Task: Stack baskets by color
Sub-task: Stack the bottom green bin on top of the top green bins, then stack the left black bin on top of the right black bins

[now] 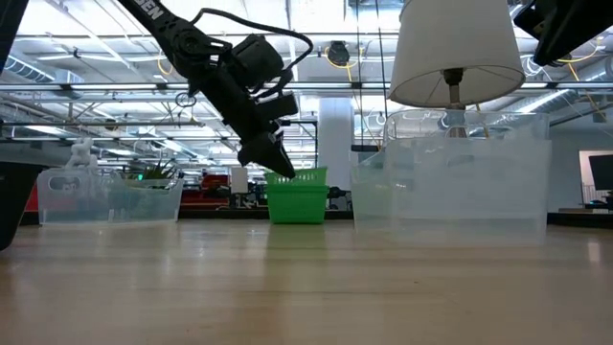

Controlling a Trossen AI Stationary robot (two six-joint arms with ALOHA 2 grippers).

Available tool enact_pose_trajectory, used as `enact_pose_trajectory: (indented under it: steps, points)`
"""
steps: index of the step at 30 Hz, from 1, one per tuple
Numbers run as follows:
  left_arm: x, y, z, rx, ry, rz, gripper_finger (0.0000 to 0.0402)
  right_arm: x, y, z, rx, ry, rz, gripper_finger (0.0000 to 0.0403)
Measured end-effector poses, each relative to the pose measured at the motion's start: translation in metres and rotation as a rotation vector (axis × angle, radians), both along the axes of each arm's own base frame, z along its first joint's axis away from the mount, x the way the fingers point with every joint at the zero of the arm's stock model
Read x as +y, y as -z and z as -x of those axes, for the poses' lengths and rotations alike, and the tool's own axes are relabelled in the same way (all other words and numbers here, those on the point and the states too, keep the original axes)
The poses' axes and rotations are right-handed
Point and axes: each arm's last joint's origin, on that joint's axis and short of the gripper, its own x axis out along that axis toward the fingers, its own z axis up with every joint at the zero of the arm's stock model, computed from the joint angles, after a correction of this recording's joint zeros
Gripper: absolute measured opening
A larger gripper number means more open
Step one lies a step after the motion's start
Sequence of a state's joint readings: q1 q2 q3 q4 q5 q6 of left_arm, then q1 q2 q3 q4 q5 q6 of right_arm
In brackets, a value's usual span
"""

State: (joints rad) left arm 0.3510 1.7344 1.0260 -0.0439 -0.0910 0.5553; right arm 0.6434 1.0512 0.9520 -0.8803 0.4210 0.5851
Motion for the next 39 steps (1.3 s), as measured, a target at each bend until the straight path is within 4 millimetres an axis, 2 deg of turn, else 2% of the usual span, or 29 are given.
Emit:
enact_pose_trajectory:
  steps: [6, 10, 19, 27, 31, 39]
  points:
    - [-0.002, -0.003, 0.001, -0.021, -0.063, 0.028, 0.0135, 0.000, 0.000, 0.000, 0.000, 0.000, -0.001, 0.0061]
    - [-0.011, -0.019, 0.004, -0.071, -0.073, 0.054, 0.0165, 0.000, 0.000, 0.000, 0.000, 0.000, -0.001, 0.0061]
    - [-0.042, -0.059, 0.021, -0.158, -0.163, 0.118, 0.0175, 0.000, 0.000, 0.000, -0.001, 0.002, -0.003, 0.0061]
    - [-0.090, -0.096, 0.051, -0.189, -0.181, 0.140, 0.0175, 0.000, 0.000, 0.000, -0.002, 0.004, -0.004, 0.0061]
    - [-0.116, -0.099, 0.064, -0.137, -0.186, 0.161, 0.0175, 0.001, -0.001, -0.001, -0.017, 0.004, -0.015, 0.0061]
    - [-0.155, -0.080, 0.092, 0.070, -0.301, 0.078, 0.0175, 0.002, -0.003, -0.003, -0.042, 0.004, -0.035, 0.0061]
